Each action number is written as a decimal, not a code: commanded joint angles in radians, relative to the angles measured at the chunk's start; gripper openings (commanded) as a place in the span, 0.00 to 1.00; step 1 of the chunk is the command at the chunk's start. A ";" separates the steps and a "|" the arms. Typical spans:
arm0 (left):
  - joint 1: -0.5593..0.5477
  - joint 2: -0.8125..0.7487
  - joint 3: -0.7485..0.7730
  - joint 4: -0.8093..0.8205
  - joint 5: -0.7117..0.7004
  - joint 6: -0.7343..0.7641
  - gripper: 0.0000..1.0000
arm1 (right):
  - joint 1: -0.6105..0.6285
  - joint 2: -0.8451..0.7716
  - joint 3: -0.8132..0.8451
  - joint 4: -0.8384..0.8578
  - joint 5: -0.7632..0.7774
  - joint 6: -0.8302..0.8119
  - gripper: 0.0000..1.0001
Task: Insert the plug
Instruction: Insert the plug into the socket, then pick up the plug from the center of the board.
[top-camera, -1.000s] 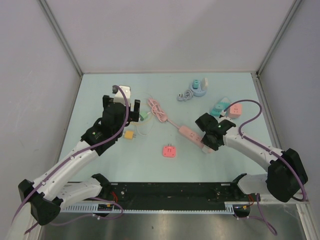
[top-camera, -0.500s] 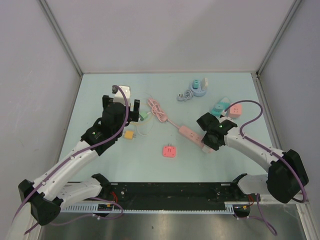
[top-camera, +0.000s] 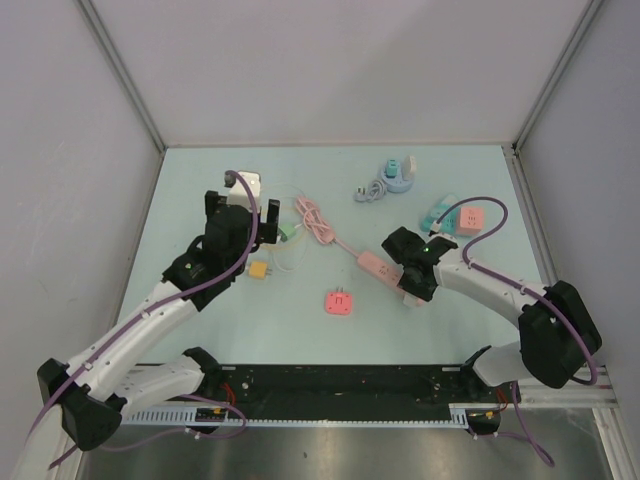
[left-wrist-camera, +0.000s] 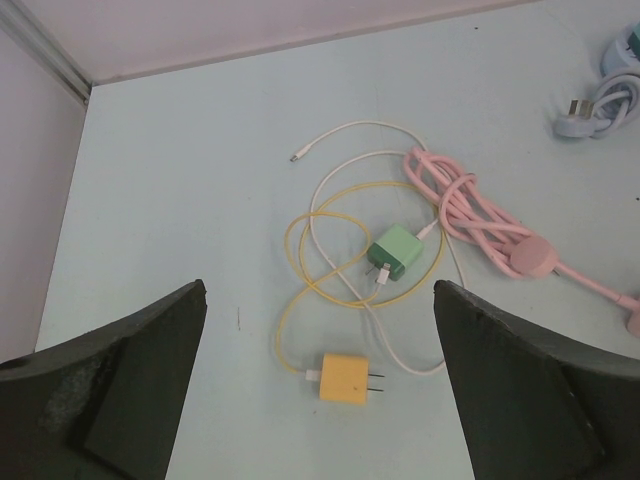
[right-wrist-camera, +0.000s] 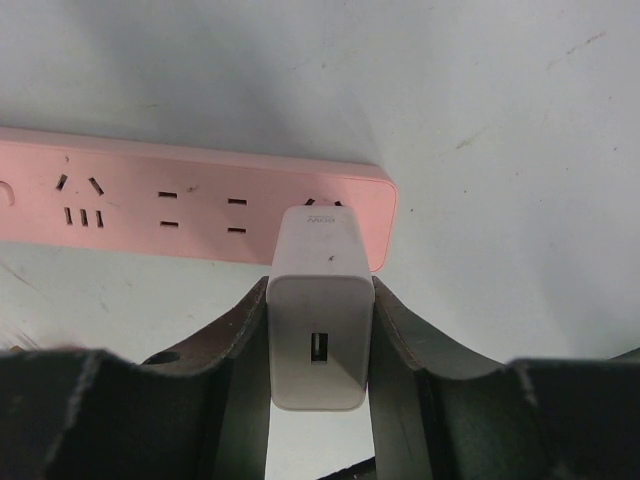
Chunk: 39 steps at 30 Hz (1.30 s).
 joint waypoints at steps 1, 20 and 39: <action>0.009 0.007 -0.001 0.038 -0.014 0.009 1.00 | -0.016 0.090 -0.131 0.017 -0.091 0.000 0.00; 0.009 0.002 -0.003 0.047 -0.007 0.015 1.00 | 0.025 -0.190 -0.002 0.037 0.001 -0.094 0.90; 0.009 0.021 -0.007 0.055 0.079 0.015 1.00 | 0.183 -0.447 0.030 0.207 -0.123 -0.589 1.00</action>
